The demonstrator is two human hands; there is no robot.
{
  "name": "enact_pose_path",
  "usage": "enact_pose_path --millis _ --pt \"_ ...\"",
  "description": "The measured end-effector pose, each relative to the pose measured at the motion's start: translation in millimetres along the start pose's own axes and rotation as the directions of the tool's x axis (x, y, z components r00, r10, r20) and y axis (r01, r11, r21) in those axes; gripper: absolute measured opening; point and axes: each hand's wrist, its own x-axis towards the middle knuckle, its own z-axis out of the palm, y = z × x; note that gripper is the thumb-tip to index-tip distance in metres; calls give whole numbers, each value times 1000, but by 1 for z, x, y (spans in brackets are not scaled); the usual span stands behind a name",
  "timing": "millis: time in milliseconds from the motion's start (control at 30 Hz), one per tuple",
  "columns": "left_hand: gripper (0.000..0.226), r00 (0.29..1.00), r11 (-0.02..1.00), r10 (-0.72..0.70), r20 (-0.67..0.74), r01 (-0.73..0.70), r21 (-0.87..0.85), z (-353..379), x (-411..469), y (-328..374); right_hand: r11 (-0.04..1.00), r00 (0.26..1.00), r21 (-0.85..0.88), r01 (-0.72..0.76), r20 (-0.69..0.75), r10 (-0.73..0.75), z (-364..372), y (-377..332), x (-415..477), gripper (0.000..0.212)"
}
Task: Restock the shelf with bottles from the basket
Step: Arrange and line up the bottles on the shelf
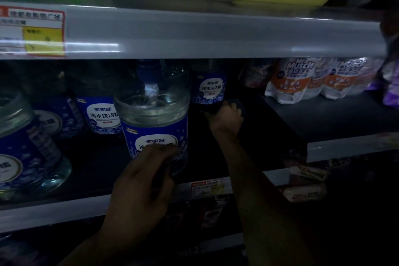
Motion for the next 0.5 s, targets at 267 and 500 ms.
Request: enact_pose_path --millis 267,500 --pt "46 999 999 -28 -15 28 24 0 2 5 1000 996 -22 -6 -88 4 2 -8 -6 80" --pt "53 998 999 -45 -32 45 17 2 2 8 1000 1000 17 -23 18 23 -9 -4 -16 76"
